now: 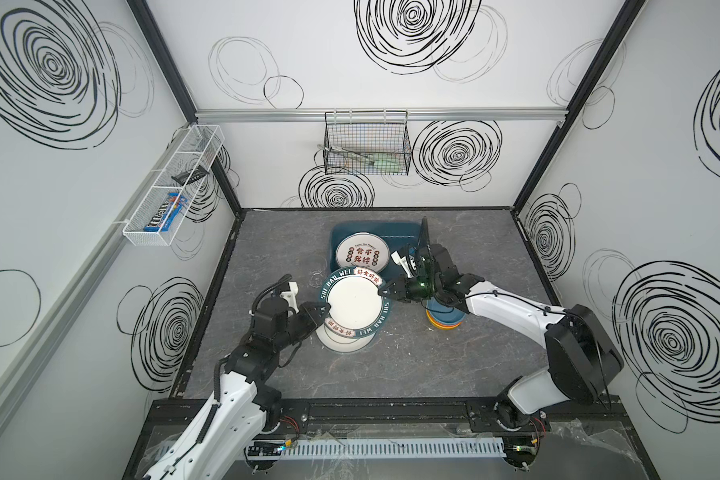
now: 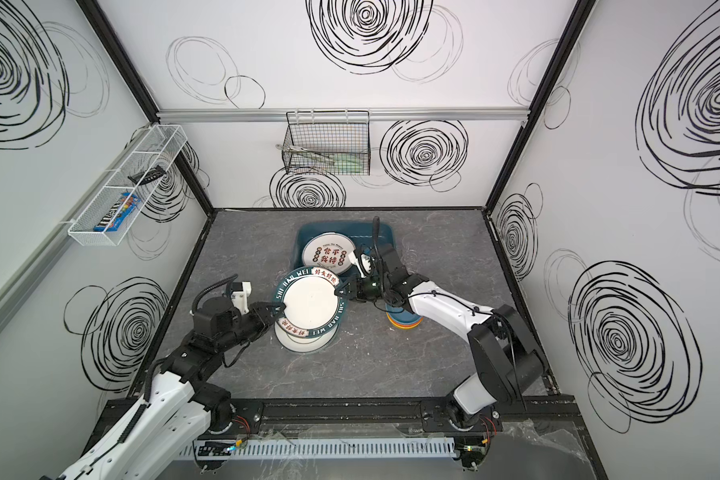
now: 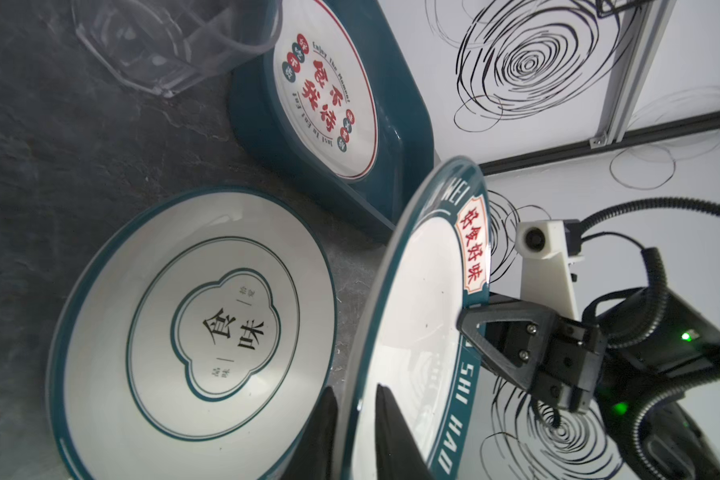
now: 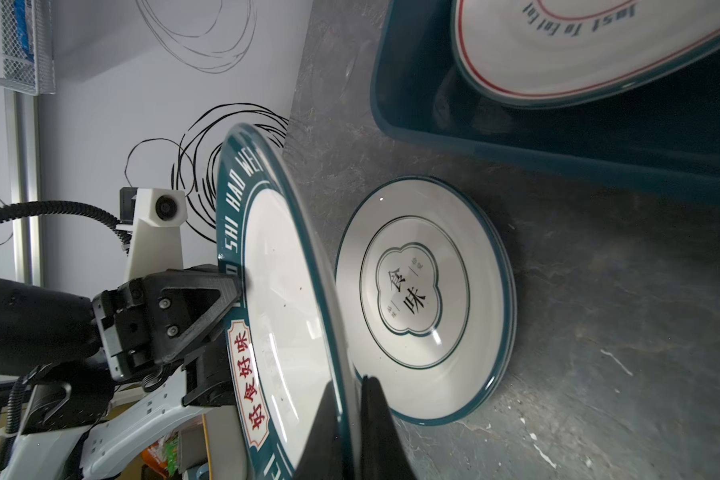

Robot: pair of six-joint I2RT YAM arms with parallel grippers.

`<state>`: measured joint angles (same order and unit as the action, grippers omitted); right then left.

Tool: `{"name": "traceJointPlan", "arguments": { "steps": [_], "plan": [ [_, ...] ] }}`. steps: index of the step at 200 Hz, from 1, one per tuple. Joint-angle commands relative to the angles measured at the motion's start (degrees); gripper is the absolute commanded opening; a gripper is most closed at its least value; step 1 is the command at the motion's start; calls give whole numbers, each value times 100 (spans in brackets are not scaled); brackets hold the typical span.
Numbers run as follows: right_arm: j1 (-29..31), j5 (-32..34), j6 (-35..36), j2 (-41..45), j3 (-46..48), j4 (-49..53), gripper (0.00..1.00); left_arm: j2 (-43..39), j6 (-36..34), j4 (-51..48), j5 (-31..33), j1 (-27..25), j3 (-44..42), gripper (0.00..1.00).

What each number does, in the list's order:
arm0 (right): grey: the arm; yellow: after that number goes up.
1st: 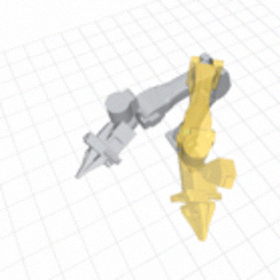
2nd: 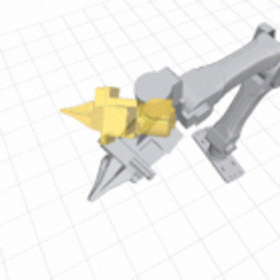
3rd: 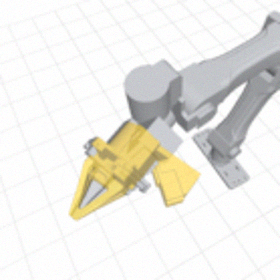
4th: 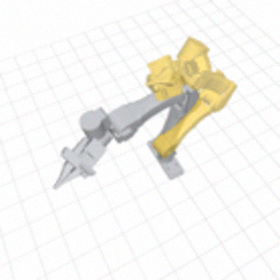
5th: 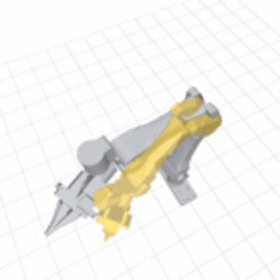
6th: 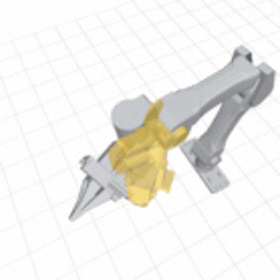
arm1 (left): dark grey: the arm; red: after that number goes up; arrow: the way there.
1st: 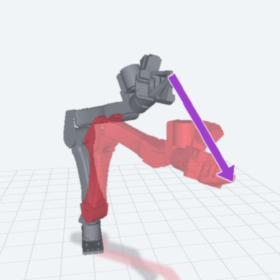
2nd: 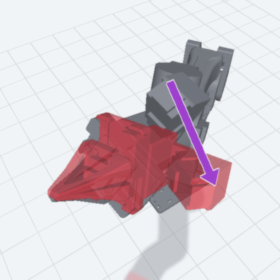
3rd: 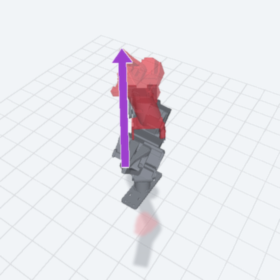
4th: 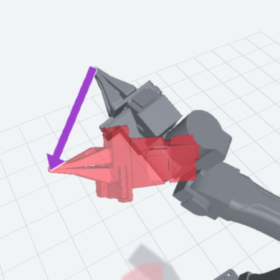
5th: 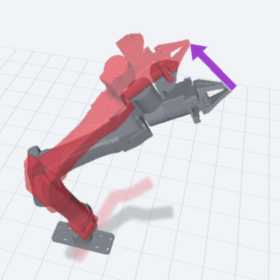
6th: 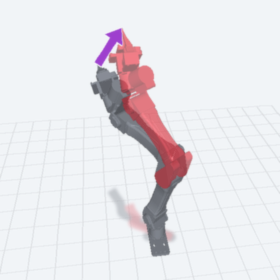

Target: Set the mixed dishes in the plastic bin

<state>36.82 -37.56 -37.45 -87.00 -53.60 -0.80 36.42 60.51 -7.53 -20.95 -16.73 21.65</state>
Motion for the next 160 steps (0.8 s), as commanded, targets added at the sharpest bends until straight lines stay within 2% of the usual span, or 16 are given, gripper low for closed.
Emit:
{"name": "traceJointPlan", "arguments": {
  "steps": [1,20,47,89,113,160],
  "plan": [
    [-58,169,170,-12,-190,80,0,-48,34,465,-17,-14,104,32],
    [-128,227,177,20,-277,129,0,-62,25,445,5,-4,96,38],
    [-295,282,182,9,-386,215,0,-87,21,378,72,10,94,52],
    [-605,328,134,-57,-548,284,0,-201,-57,185,166,56,75,66],
    [-832,370,55,-188,-705,299,0,-267,-116,106,195,80,55,71],
    [-1189,515,-162,-702,-1236,257,0,-364,-154,69,159,105,4,74]
  ]
}}
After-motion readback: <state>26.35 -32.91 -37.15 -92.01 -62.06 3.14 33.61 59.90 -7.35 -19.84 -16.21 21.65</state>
